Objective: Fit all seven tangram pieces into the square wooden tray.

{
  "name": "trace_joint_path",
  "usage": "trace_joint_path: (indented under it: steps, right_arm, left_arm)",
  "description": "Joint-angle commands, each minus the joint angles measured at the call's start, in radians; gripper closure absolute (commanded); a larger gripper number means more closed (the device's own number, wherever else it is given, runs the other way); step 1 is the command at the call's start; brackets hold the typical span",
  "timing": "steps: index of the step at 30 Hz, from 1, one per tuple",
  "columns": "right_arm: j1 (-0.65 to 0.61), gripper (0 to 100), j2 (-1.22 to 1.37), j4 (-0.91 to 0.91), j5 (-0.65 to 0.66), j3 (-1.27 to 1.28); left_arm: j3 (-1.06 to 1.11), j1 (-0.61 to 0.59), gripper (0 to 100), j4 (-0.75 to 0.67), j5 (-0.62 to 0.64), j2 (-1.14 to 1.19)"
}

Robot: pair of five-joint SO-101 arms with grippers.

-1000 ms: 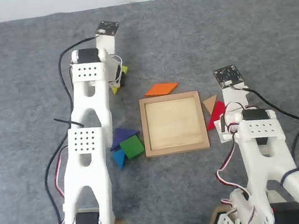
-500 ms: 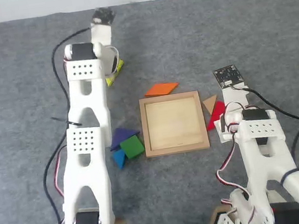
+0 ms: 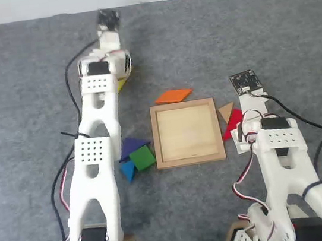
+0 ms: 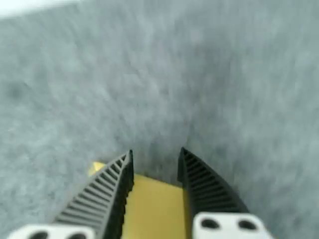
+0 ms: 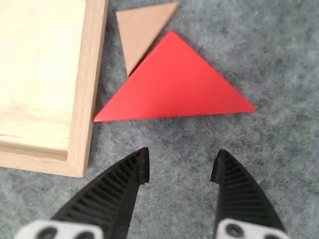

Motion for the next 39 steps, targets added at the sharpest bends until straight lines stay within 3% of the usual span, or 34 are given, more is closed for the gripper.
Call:
trace_joint_path:
  steps: [1, 7, 8, 14, 21, 24, 27, 32, 36, 39]
  right_arm:
    - [0.007, 77.5, -0.038, -0.012, 0.020, -0.008]
    - [0.005, 77.5, -0.038, -0.012, 0.020, -0.008]
    - [0.005, 77.5, -0.038, -0.012, 0.020, -0.008]
    - [0.008, 77.5, -0.036, -0.008, 0.020, -0.008]
    - [0.007, 77.5, -0.038, -0.010, 0.020, -0.008]
    - [0.008, 77.5, -0.041, -0.010, 0.020, -0.008]
    - [0.025, 77.5, -0.047, -0.002, 0.035, -0.029]
    - [0.096, 77.5, -0.019, 0.111, 0.092, -0.238]
    - [0.097, 77.5, 0.110, 0.236, 0.137, -0.482]
    - [0.071, 77.5, 0.277, 0.285, 0.141, -0.644]
  left_arm:
    - [-0.030, 0.008, 85, 0.206, -0.094, -0.026]
    - [-0.211, 0.041, 94, 0.730, -0.092, -0.057]
    - [-0.234, 0.054, 95, 0.760, -0.091, -0.063]
    - [-0.038, 0.018, 97, 0.756, -0.003, -0.226]
    - [0.737, 0.058, 92, 0.750, 0.000, -0.717]
    - [0.937, 0.077, 89, 0.749, -0.005, -0.927]
    - [1.010, 0.060, 89, 0.701, 0.012, -1.100]
    - [1.283, -0.017, 88, 0.486, 0.265, -1.310]
    - [1.603, -0.025, 88, 0.245, 0.264, -1.419]
    - [1.725, -0.051, 88, 0.143, 0.262, -1.481]
